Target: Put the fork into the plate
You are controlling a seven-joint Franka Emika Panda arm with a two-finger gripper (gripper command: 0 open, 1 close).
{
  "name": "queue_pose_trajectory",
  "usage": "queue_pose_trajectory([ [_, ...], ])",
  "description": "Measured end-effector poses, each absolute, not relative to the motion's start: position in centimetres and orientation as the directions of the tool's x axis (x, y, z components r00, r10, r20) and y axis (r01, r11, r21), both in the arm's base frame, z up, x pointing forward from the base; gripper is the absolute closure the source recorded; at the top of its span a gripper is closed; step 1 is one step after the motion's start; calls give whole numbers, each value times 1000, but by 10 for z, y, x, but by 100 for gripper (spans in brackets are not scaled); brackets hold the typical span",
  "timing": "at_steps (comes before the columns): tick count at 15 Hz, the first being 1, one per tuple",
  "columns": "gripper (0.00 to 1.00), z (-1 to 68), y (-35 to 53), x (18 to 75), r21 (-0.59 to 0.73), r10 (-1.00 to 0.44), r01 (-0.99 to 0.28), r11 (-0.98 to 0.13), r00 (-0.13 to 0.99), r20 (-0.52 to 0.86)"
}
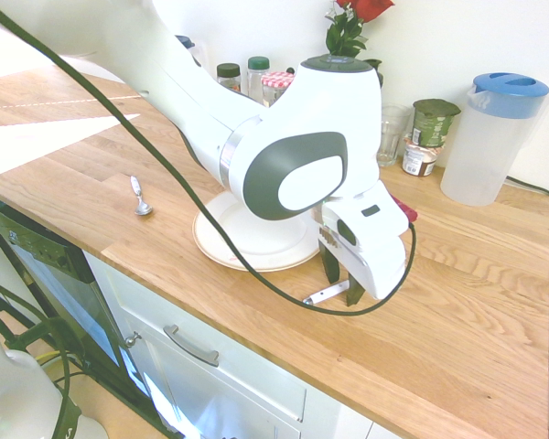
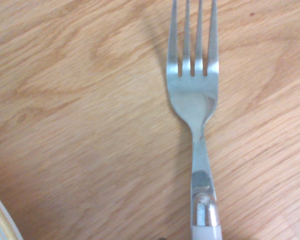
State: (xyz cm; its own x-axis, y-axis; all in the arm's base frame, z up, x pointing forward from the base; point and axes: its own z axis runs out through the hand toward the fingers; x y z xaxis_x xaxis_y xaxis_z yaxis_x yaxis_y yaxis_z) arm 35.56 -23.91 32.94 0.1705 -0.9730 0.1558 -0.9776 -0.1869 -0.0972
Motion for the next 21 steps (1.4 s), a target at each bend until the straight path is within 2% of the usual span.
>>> queue_pose_trajectory([
  [15, 100, 330, -237, 359, -97, -972, -976, -194, 177, 155],
  [21, 100, 358, -219, 395, -131, -957, -959, -253, 228, 180],
])
